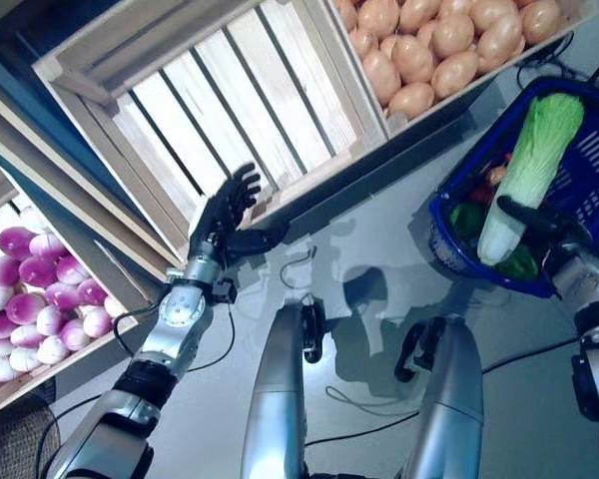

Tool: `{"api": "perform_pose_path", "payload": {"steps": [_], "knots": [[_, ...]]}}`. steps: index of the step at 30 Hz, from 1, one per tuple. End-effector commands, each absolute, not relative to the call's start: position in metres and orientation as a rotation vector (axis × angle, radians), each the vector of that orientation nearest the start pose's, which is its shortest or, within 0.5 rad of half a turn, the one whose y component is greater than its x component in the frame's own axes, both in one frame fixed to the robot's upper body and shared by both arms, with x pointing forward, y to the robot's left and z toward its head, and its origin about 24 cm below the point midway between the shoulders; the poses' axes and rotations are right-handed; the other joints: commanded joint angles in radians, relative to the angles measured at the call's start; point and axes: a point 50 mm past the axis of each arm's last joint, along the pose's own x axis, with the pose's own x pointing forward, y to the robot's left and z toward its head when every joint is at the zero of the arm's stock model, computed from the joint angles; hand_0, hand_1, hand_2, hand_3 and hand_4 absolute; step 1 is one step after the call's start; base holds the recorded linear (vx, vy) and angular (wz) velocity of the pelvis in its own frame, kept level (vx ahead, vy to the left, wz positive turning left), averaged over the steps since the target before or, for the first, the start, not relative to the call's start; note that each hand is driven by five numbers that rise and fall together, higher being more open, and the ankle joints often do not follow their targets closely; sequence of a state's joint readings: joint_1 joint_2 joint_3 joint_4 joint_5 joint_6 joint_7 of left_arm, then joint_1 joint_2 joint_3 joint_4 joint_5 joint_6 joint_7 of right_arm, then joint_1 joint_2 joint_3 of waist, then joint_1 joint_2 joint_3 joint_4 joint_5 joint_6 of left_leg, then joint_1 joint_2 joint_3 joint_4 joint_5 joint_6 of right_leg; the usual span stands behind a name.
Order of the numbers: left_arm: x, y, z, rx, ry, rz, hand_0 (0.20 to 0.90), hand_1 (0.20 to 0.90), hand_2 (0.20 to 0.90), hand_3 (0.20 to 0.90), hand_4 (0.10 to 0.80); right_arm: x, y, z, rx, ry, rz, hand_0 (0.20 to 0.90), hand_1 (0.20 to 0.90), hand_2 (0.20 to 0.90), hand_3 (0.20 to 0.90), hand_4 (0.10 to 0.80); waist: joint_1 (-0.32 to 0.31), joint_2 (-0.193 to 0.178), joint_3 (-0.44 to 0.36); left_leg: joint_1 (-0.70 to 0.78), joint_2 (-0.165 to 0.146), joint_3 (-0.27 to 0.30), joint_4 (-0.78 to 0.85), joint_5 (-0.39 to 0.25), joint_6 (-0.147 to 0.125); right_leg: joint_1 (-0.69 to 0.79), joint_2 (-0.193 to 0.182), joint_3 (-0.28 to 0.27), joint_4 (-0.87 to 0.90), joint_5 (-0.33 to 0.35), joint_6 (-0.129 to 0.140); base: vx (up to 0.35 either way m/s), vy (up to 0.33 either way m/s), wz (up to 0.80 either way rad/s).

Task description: Put vegetables into the basket

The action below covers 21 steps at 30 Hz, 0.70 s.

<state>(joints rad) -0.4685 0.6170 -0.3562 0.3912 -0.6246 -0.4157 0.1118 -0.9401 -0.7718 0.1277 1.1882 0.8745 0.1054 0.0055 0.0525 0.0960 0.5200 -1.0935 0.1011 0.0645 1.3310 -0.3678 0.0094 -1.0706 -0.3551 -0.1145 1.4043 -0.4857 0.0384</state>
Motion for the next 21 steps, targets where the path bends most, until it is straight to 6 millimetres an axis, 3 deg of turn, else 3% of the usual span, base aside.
{"api": "perform_pose_path", "payload": {"steps": [1,12,21], "knots": [[0.325,0.195,0.175,-0.001,-0.596,-0.149,0.9,0.9,0.9,0.9,0.8,0.355,-0.379,0.219,0.299,-0.074,-0.509,0.9,0.9,0.9,0.9,0.8,0.008,0.014,-0.015,0.066,-0.023,0.015,0.093,-0.228,0.058,0.024,0.032,0.018,0.014,-0.042,-0.105,-0.054,-0.019,0.06],[0.329,0.191,0.191,-0.003,-0.627,-0.185,0.9,0.9,0.9,0.9,0.8,0.354,-0.384,0.231,0.356,-0.071,-0.586,0.9,0.9,0.9,0.9,0.8,0.009,0.004,-0.048,-0.01,-0.026,0.014,0.19,-0.253,0.061,-0.05,0.04,0.022,0.113,-0.069,-0.115,-0.039,-0.01,0.01],[0.329,0.203,0.183,-0.007,-0.594,-0.159,0.9,0.9,0.9,0.9,0.8,0.345,-0.393,0.213,0.374,-0.038,-0.601,0.9,0.9,0.9,0.9,0.8,0.008,-0.015,-0.09,0.101,0.007,0.022,0.105,-0.235,0.056,0.056,0.053,0.001,0.018,-0.041,-0.107,0.006,0.022,-0.04]]}}
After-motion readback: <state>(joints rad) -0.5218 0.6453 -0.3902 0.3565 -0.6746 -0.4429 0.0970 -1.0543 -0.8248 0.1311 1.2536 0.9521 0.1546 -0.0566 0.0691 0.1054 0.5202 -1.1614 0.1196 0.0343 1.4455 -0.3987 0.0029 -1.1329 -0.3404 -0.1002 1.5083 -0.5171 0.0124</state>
